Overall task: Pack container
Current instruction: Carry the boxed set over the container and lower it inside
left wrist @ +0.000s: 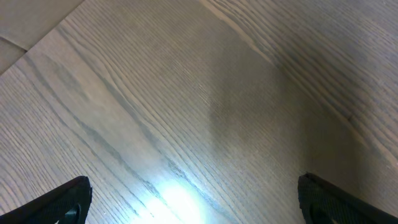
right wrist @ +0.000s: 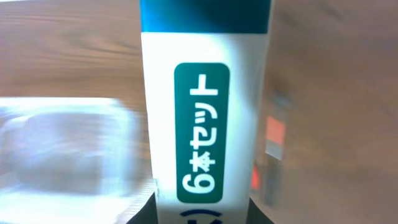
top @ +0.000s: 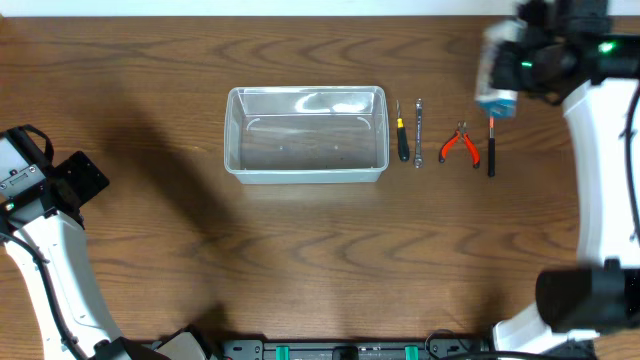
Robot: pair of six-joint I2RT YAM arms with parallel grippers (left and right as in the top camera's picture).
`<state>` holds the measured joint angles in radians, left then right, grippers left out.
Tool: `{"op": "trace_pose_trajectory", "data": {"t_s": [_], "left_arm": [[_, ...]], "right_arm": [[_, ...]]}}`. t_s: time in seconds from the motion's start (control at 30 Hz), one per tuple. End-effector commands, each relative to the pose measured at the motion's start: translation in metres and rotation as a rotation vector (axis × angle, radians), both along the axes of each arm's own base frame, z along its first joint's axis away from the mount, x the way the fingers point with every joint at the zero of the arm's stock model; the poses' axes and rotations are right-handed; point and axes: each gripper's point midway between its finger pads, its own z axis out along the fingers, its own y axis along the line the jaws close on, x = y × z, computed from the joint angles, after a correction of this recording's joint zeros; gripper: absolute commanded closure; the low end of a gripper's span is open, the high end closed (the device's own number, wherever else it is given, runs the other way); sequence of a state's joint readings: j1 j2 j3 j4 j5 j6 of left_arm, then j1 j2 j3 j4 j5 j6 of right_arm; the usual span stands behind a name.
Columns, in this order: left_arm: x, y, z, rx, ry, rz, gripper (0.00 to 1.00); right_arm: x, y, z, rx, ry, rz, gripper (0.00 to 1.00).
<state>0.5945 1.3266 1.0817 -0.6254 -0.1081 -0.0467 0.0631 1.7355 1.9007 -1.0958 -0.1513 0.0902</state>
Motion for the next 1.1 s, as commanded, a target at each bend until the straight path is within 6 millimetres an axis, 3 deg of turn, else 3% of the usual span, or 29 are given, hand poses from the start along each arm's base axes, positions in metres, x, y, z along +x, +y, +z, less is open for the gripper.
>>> {"op": "trace_pose_trajectory", "data": {"t_s": [0.0, 0.07, 0.2, 0.4, 0.57, 0.7, 0.9, 1.07], "left_arm": [[0.001, 0.002, 0.003, 0.007, 0.003, -0.010, 0.02], [0.001, 0.002, 0.003, 0.007, 0.003, -0.010, 0.02], [0.001, 0.002, 0.003, 0.007, 0.003, -0.010, 0.02], [0.001, 0.002, 0.003, 0.007, 0.003, -0.010, 0.02], [0.001, 0.002, 0.003, 0.007, 0.003, -0.010, 0.02], [0.001, 0.002, 0.003, 0.007, 0.003, -0.010, 0.02], [0.001, 0.002, 0.003, 0.007, 0.003, -0.010, 0.02], [0.001, 0.002, 0.003, 0.007, 0.003, -0.010, 0.02]], "right_arm": [[-0.010, 0.064, -0.002, 0.072, 0.021, 0.092, 0.99], [-0.014, 0.098, -0.006, 0.090, 0.029, 0.106, 0.99], [-0.016, 0.144, -0.025, 0.050, 0.025, 0.097, 0.99], [-0.021, 0.183, -0.077, -0.057, 0.088, 0.031, 0.99], [-0.013, 0.180, -0.122, -0.168, 0.117, -0.119, 0.99], [-0.006, 0.170, -0.146, -0.217, 0.144, -0.160, 0.99], [0.003, 0.153, -0.162, -0.217, 0.177, -0.225, 0.99], [-0.001, 0.153, -0.177, -0.231, 0.220, -0.220, 0.95]]}}
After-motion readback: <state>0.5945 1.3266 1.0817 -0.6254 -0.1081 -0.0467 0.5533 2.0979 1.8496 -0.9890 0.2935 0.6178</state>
